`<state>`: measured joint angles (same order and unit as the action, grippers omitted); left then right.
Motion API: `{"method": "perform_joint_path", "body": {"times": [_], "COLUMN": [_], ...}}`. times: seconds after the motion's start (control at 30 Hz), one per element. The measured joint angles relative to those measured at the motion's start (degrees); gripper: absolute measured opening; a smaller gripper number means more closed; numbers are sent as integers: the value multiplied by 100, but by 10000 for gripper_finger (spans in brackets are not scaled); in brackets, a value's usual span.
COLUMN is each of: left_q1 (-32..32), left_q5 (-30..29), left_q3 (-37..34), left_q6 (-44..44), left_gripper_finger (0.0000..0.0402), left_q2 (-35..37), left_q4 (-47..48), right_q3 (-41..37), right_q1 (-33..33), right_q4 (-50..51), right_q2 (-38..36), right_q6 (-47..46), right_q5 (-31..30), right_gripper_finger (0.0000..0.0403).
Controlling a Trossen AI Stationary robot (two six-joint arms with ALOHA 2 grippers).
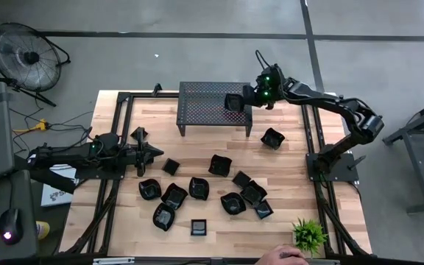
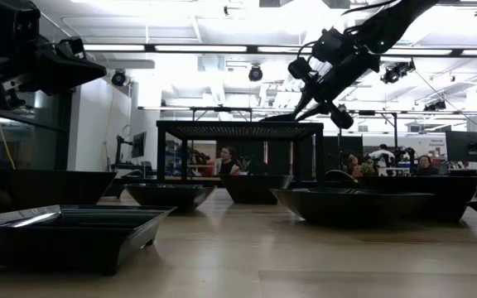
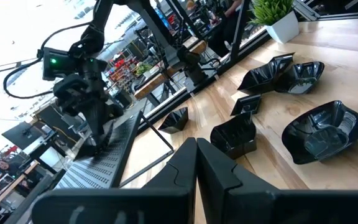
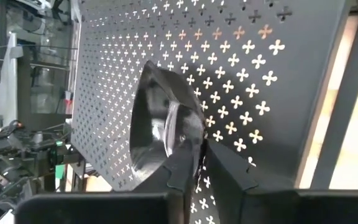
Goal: Pick & Place Mini shaped plates
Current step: Put the leaf-shaped plate on the shelf, then put the distorted square plate on the shelf
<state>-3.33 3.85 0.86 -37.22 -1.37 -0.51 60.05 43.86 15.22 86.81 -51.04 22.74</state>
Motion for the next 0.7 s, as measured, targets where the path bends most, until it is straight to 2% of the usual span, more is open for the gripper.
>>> {"method": "perform_joint_path", "body": {"times": [0.37, 0.7], "left_q1": [-1, 0], "left_q5": [-1, -1], "left_q3": [0, 0], "left_q6": [0, 1], "left_gripper_finger": [3, 3], "left_q2": [0, 0], "left_q4": [0, -1], "right_q3": [0, 0], "right_q1": [-15, -330], "right_q4": [167, 1698], "right_q2": [-455, -1396], "right_q6": [412, 1005], "right_q5": [-94, -1170], "right_gripper_finger": [105, 108]}}
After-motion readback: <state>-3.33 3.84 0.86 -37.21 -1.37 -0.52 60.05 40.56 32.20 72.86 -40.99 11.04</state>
